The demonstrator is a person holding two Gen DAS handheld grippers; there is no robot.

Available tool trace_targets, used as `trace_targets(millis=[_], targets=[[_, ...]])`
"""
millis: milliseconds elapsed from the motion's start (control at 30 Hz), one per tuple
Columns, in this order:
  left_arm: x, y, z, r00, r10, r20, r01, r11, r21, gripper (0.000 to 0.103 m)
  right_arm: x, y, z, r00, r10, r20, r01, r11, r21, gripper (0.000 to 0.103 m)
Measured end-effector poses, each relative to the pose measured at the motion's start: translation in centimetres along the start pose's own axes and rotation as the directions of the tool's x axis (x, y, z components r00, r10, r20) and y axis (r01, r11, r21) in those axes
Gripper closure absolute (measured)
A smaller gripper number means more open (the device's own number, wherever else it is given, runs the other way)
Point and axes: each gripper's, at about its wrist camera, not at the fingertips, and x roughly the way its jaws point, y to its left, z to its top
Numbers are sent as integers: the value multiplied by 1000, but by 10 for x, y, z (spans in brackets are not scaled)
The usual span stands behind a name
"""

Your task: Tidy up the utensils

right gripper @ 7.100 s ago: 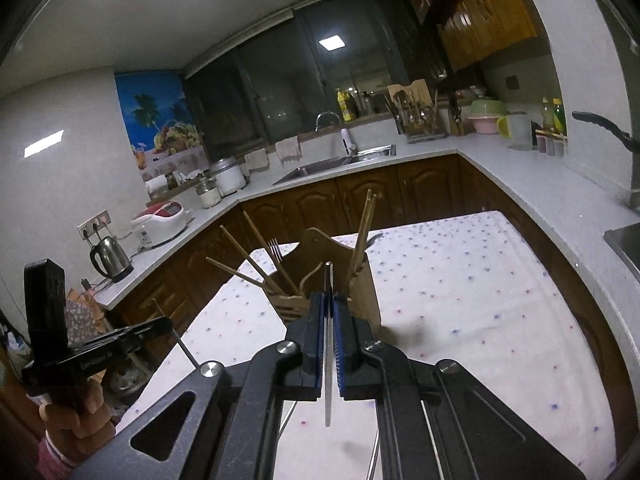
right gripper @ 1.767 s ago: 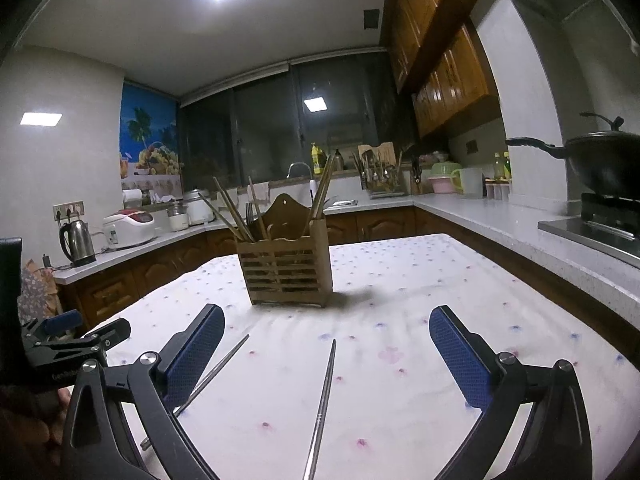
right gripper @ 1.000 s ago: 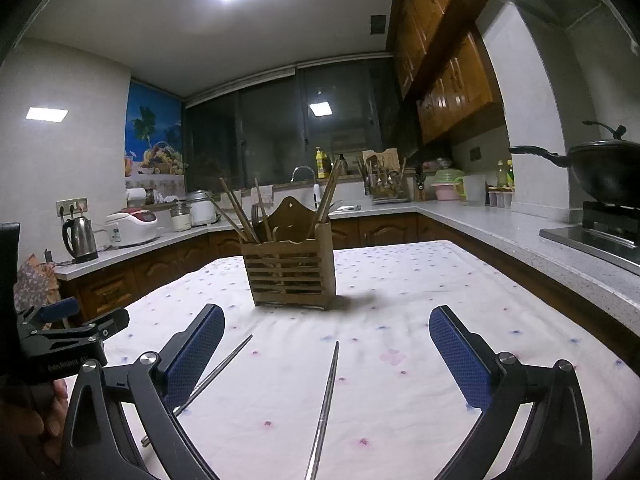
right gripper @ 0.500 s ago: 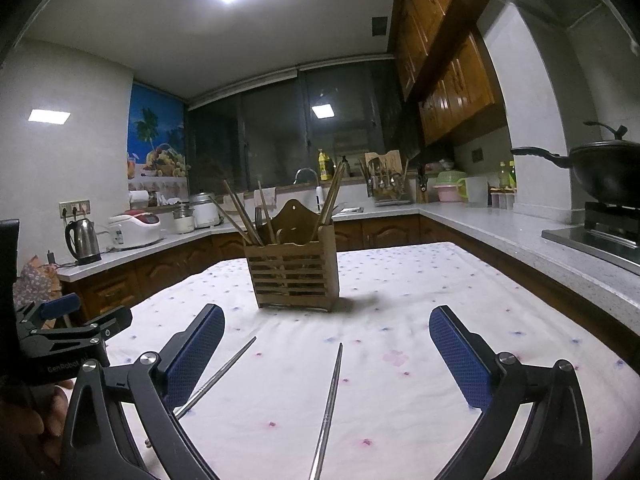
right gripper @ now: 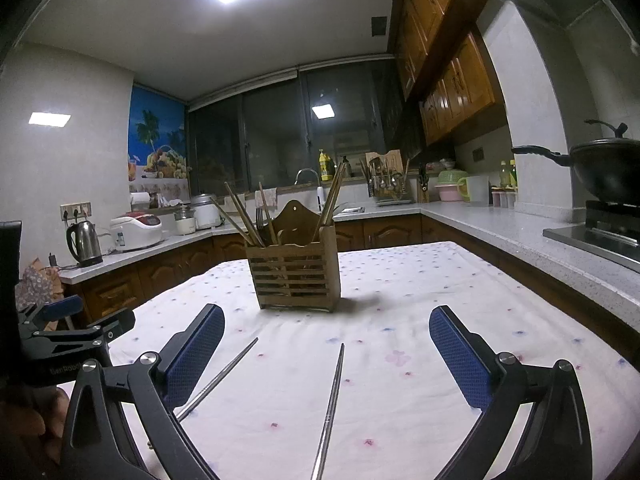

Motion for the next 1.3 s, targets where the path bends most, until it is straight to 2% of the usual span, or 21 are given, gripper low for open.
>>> trace_targets(millis=[1300], targets=[[-3,-2,-1,1000,6,3,-6,1000,-5,0,0,3,0,1000,2,1,-2,1000,6,0]])
